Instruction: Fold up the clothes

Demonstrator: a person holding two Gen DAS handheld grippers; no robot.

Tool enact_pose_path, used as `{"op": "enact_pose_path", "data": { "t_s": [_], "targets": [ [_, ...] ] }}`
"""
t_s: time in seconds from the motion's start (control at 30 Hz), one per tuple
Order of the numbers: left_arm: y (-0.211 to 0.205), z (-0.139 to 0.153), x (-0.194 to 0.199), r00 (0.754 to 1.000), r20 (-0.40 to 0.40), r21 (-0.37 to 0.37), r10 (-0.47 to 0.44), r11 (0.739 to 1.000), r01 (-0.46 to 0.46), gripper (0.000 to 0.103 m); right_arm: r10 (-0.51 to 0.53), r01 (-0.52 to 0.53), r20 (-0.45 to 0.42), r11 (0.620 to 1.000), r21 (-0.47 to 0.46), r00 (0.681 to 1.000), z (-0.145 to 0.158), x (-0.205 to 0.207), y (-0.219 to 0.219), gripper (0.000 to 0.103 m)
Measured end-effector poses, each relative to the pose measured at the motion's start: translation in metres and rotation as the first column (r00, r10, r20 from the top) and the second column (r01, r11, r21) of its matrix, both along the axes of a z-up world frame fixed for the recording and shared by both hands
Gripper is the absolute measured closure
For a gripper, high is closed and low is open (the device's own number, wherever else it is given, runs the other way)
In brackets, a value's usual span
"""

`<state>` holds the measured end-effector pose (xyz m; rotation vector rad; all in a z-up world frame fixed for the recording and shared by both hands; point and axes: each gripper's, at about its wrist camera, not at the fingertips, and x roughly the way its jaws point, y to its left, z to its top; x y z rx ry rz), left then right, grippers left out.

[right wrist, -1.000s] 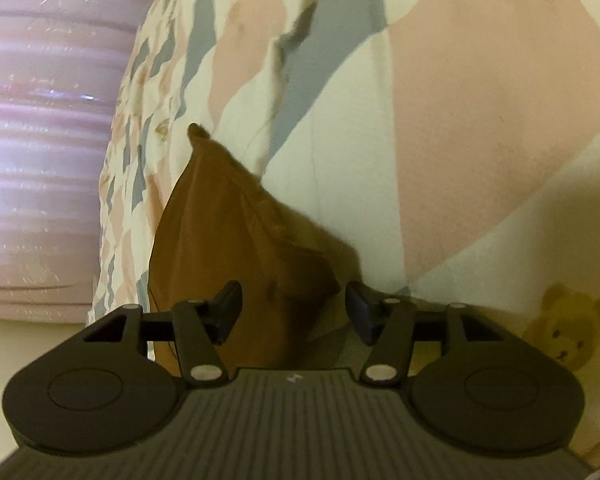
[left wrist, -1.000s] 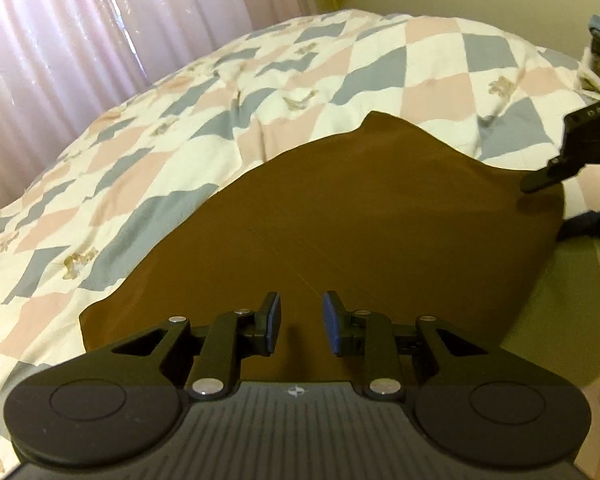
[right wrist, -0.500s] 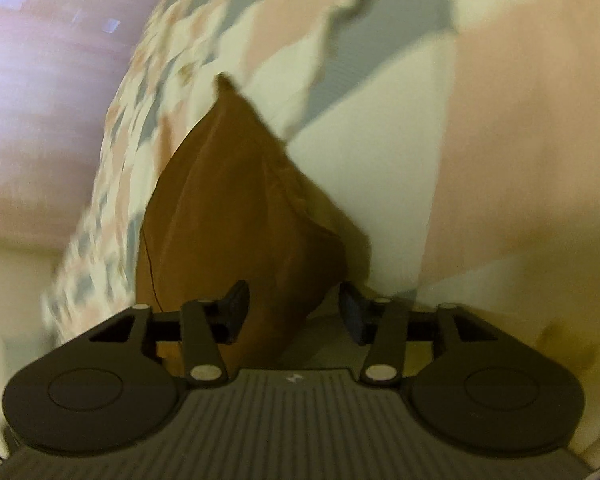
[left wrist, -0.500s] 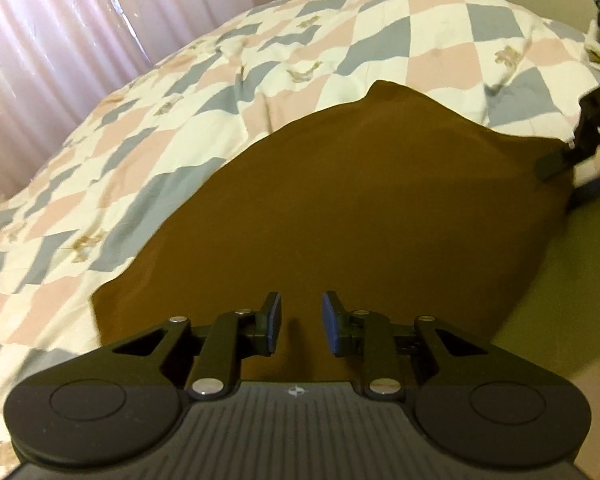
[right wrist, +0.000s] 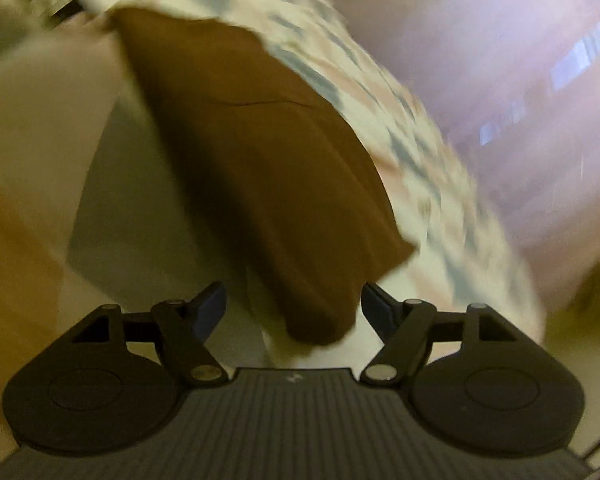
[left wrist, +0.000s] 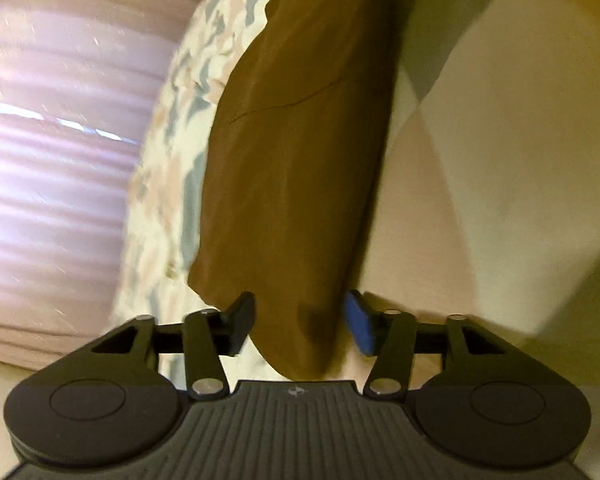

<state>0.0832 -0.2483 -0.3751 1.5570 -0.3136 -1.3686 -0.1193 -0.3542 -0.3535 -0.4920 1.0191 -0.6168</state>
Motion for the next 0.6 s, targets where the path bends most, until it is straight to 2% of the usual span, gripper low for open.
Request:
{"op": "enact_pose_path", "data": {
  "t_s": [0.07,0.23,0.27,0.3,0.33,0.37,0.4,0.5,0.6],
  "targets": [
    [-0.002,-0.017,0.005,0.998,0.048,-0.016,-0.040,0.999,0.040,0.048,0.074,-0.079,-0.065,0.994,-0.075,0.995,-0.017,0.006,0.003,0.031],
    [-0.015,-0.040,0.020,0.978,0.156,-0.093,-0.139,0.984,0.154,0.046,0.173,-0.195,-0.112,0.952,-0.237,0.979,-0.039,0.022,-0.006,0.030],
    [-0.021,-0.043,0.023,0.974,0.167,-0.103,-0.151,0.980,0.169,0.048,0.182,-0.207,-0.118,0.942,-0.263,0.976,-0.042,0.028,-0.012,0.032],
    [-0.028,-0.044,0.025,0.974,0.165,-0.101,-0.158,0.979,0.176,0.054,0.187,-0.217,-0.128,0.934,-0.283,0.974,-0.045,0.034,-0.018,0.034],
    [-0.034,-0.045,0.027,0.973,0.162,-0.096,-0.167,0.978,0.184,0.077,0.192,-0.224,-0.137,0.933,-0.281,0.972,-0.046,0.040,-0.026,0.050],
    [-0.038,-0.045,0.028,0.971,0.155,-0.085,-0.181,0.977,0.196,0.083,0.195,-0.225,-0.143,0.945,-0.237,0.970,-0.045,0.044,-0.034,0.074],
    [-0.038,-0.044,0.031,0.969,0.149,-0.080,-0.195,0.975,0.208,0.085,0.202,-0.229,-0.147,0.953,-0.199,0.968,-0.044,0.047,-0.040,0.081],
    [-0.030,-0.038,0.037,0.966,0.133,-0.086,-0.221,0.969,0.234,0.088,0.244,-0.270,-0.163,0.949,-0.164,0.956,-0.038,0.042,-0.039,0.089],
    [-0.027,-0.024,0.036,0.970,0.119,-0.110,-0.212,0.968,0.225,0.089,0.246,-0.269,-0.156,0.951,-0.152,0.957,-0.019,0.037,-0.036,0.093]
  ]
}}
